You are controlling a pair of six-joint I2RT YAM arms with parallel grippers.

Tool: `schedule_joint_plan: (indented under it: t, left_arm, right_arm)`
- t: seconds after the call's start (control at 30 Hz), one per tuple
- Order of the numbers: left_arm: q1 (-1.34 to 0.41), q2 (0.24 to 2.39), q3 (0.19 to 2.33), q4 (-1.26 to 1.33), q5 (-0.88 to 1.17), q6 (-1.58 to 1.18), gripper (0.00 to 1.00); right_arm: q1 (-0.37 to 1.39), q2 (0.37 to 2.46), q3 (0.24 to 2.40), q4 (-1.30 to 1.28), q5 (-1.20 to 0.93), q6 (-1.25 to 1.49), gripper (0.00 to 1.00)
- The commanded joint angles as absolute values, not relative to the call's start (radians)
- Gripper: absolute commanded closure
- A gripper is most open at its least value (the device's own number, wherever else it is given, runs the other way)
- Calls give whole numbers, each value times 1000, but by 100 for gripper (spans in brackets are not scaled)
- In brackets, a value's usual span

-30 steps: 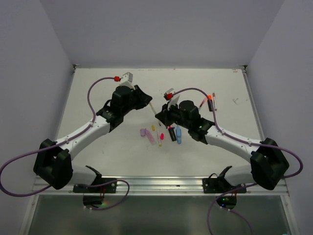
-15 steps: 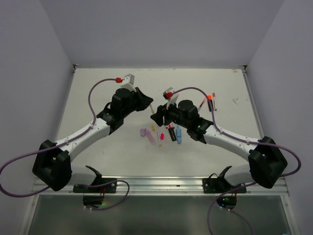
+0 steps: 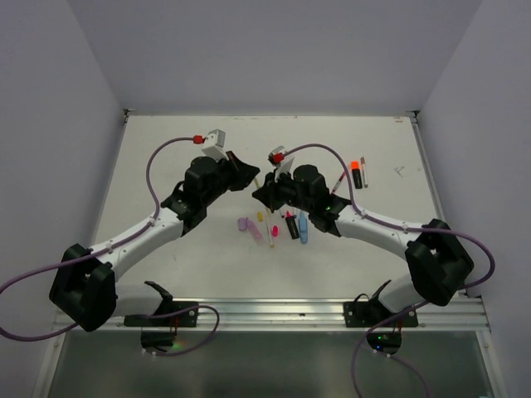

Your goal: Open the pen caps

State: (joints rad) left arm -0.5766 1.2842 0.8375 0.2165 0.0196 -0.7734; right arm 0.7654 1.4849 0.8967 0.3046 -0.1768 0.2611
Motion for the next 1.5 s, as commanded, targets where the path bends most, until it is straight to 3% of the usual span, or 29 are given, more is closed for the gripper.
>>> schedule_joint_plan:
  t: [0.0, 0.47, 0.87, 1.23, 1.47]
  left_arm:
    - [-580, 1244, 808, 372, -63, -752, 100]
    - [-471, 1197, 857, 681, -278, -781, 100]
    - [-400, 1184, 928, 756, -436, -713, 100]
    - [-394, 1302, 996, 312, -60, -723, 100]
    - [-439, 1468, 997, 65, 136, -706, 100]
  right_arm:
    - [770, 1457, 873, 324, -204, 245, 100]
    - [770, 1442, 724, 213, -242, 167, 100]
    - [770, 1436, 684, 215, -239, 156, 100]
    - [755, 1420, 784, 88, -14, 221, 100]
    - [649, 1495, 896, -53, 100, 322, 100]
